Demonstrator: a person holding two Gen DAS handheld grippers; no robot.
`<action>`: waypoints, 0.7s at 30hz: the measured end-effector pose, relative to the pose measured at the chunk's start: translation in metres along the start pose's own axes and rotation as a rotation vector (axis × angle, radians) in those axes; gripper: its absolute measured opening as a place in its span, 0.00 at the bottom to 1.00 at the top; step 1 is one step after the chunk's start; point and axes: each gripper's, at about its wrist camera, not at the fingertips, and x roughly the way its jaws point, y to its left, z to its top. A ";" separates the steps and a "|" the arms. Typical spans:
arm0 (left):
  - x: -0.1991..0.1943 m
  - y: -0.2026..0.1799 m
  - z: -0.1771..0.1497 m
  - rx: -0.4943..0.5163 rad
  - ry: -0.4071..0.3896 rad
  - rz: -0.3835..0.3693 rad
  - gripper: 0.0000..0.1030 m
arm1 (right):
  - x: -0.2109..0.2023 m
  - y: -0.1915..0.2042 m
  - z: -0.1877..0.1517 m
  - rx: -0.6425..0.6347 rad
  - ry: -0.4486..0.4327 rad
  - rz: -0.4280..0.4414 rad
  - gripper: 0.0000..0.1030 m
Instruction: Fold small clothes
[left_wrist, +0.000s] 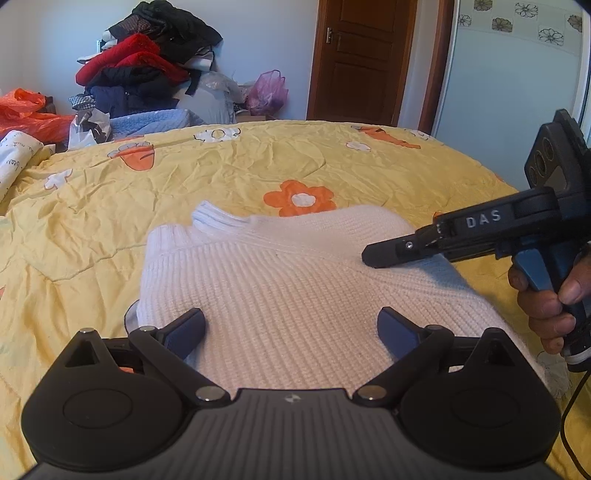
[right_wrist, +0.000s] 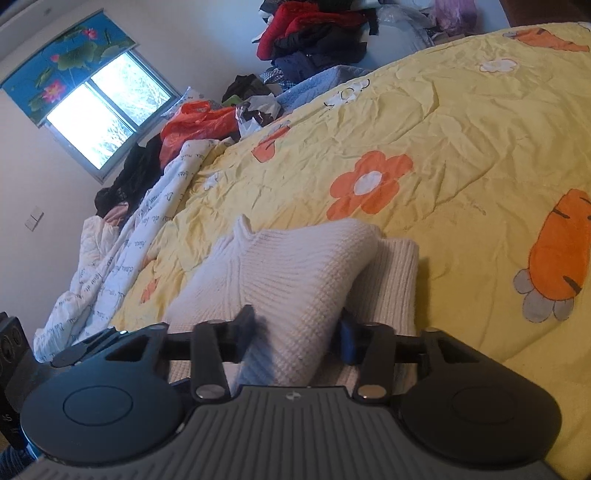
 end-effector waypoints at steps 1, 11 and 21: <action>-0.001 0.000 0.001 -0.003 0.001 0.002 0.97 | 0.002 0.002 0.003 -0.003 -0.003 0.005 0.19; 0.002 -0.006 0.000 -0.013 -0.015 0.020 0.98 | 0.012 -0.023 0.012 0.028 -0.028 -0.044 0.15; -0.114 0.016 -0.075 0.007 -0.203 -0.005 0.98 | -0.059 0.006 -0.043 0.047 -0.049 0.045 0.66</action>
